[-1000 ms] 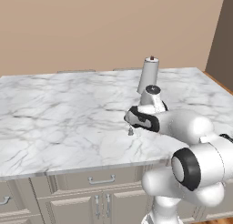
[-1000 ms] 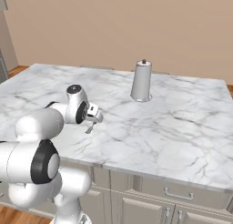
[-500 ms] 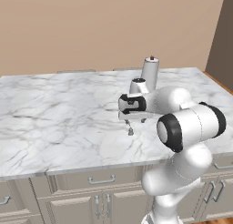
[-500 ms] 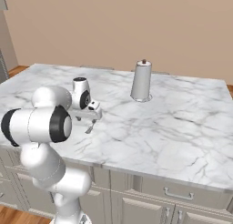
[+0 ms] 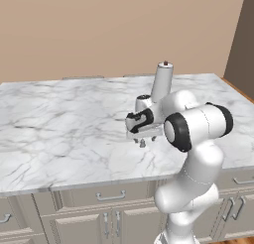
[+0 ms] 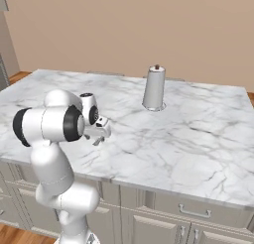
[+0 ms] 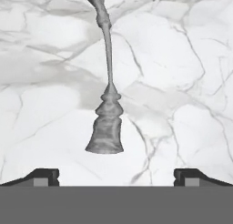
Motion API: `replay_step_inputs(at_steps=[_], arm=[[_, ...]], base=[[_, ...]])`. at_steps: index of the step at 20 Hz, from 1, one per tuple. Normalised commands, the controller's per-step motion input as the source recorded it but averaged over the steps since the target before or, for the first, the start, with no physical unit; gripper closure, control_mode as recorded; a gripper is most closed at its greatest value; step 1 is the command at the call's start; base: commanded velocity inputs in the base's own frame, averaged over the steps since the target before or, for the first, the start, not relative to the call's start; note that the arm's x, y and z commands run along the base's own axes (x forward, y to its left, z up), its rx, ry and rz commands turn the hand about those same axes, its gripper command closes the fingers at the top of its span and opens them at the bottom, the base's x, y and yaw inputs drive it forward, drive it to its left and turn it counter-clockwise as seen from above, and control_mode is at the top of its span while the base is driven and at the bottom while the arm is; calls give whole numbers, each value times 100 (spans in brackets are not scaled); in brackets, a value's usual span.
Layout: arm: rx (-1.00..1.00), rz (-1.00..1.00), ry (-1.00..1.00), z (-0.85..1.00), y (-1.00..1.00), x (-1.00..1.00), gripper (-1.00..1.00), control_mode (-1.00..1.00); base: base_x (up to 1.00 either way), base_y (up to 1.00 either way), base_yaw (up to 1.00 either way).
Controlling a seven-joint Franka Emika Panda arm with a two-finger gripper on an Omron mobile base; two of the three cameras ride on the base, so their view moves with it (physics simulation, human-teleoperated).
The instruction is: Organize the utensils by type. Pick up the wooden spoons from the counter and place them in the open cabinet. Then pick up the metallic utensils from the counter and place them in the open drawer.
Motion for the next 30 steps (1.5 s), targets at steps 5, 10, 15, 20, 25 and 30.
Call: replay_step_inputs(at_steps=[5, 10, 15, 20, 25, 30], arm=[[-2, 0, 0, -39, 0, 25, -100, -100], [0, 0, 0, -18, 0, 47, -100, -100], [0, 0, 0, -25, 0, 39, -100, -100], [0, -1, 4, -61, 2, 0, 100, -100], [0, -8, 6, -72, 0, 0, 100, -100], [0, -10, 1, -52, -5, -6, 100, -100]], base=[[0, 0, 0], [0, 0, 0], [0, 0, 0], [0, 0, 0], [0, 0, 0], [0, 0, 0]])
